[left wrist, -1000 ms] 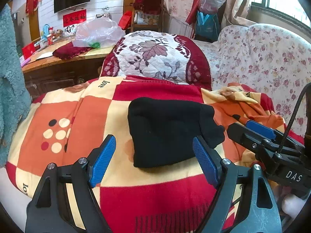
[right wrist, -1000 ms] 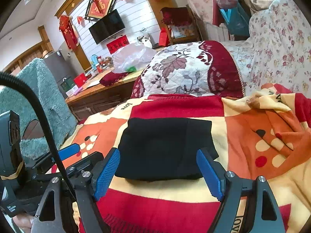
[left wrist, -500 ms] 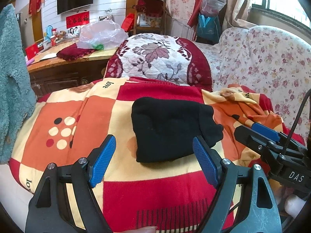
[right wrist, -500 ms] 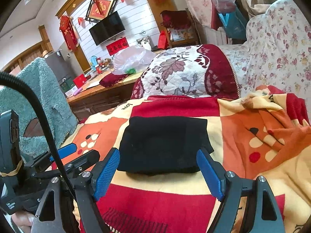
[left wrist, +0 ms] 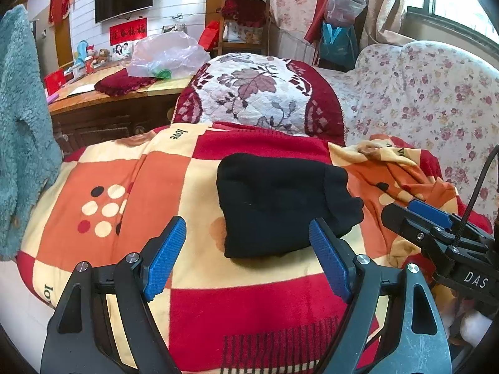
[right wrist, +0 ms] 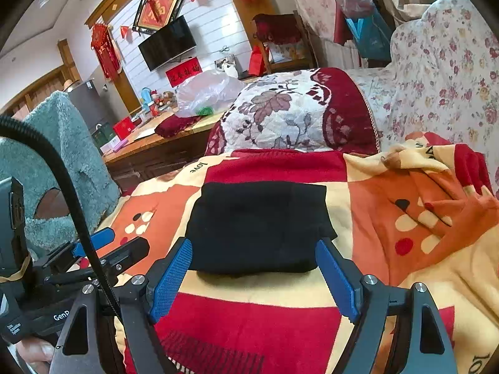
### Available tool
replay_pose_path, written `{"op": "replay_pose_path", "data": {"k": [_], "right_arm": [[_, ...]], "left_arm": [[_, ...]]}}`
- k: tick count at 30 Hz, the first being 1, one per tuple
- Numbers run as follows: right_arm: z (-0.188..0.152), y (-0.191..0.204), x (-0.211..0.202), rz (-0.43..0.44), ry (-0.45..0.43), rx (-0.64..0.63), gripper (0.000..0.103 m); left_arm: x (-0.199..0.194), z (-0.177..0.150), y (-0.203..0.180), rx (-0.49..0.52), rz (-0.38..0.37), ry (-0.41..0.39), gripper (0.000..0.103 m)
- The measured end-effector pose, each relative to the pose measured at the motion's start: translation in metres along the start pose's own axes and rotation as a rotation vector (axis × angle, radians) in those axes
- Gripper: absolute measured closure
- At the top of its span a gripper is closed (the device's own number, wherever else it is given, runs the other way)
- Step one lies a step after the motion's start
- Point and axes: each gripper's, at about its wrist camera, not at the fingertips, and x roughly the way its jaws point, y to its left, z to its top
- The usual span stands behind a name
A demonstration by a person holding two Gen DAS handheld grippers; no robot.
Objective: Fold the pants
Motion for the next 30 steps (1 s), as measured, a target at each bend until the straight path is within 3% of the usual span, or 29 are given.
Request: {"op": "replay_pose_path", "data": {"k": [19,30], "right_arm": [[-0.0031,-0.0003,0.0046,0.001,0.023,0.012,0.023],[-0.0076,-0.0030,0.0040,-0.008,0.027,0.025,0.023]], "left_arm": [[0.0032,-0.0027,0.0023,0.001,0.010,0.006,0.021],[-0.0005,-0.0044,-0.0038,0.039,0.017,-0.041,0.021]]}}
